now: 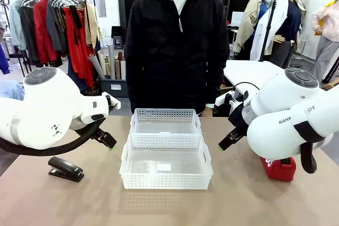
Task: Distribute items into two baskets.
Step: Pick up the Pencil pouch that the person points to.
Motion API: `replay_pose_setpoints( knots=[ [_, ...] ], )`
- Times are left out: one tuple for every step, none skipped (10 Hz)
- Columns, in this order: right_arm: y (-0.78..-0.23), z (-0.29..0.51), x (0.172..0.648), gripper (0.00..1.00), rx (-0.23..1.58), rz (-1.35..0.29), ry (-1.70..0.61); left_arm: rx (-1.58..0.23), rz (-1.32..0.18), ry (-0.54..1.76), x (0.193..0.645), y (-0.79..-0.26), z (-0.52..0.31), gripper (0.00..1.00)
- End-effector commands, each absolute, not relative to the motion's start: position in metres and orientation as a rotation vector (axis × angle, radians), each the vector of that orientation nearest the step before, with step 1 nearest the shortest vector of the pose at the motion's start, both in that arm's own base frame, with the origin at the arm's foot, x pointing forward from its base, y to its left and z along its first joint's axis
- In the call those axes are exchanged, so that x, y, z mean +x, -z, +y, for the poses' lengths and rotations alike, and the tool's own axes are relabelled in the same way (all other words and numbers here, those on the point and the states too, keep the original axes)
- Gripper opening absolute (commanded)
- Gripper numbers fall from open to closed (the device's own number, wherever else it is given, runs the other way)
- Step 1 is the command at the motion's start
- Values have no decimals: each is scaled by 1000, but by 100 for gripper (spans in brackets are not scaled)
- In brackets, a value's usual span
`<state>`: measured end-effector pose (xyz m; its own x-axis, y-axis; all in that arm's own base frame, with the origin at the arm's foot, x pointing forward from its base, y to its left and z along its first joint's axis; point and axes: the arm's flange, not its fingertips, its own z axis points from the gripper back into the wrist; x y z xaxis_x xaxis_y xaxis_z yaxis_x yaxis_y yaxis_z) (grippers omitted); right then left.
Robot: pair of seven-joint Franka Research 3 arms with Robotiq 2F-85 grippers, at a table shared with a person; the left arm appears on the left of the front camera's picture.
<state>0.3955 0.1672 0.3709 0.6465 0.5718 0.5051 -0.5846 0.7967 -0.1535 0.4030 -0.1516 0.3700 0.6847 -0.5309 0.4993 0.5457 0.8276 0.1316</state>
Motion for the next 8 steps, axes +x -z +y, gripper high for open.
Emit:
replay_pose_setpoints(
  knots=[
    [-371,167,395,100,24,-566,-658,-28,-551,603,403,-370,-152,100],
    [-371,167,395,100,24,-566,-658,-28,-551,603,403,-370,-152,100],
    [-371,167,395,100,24,-566,-658,-28,-551,603,403,-370,-152,100],
    [-371,167,395,100,24,-566,-658,-28,-551,603,403,-370,-152,100],
    [-371,167,395,100,24,-566,-658,-28,-551,603,403,-370,-152,100],
    [-371,167,395,100,24,-566,-658,-28,-551,603,403,-370,-152,100],
    [-371,167,395,100,24,-566,-658,-28,-551,603,403,-370,-152,100],
    [-371,167,395,100,24,-566,-658,-28,-551,603,403,-370,-152,100]
  ],
)
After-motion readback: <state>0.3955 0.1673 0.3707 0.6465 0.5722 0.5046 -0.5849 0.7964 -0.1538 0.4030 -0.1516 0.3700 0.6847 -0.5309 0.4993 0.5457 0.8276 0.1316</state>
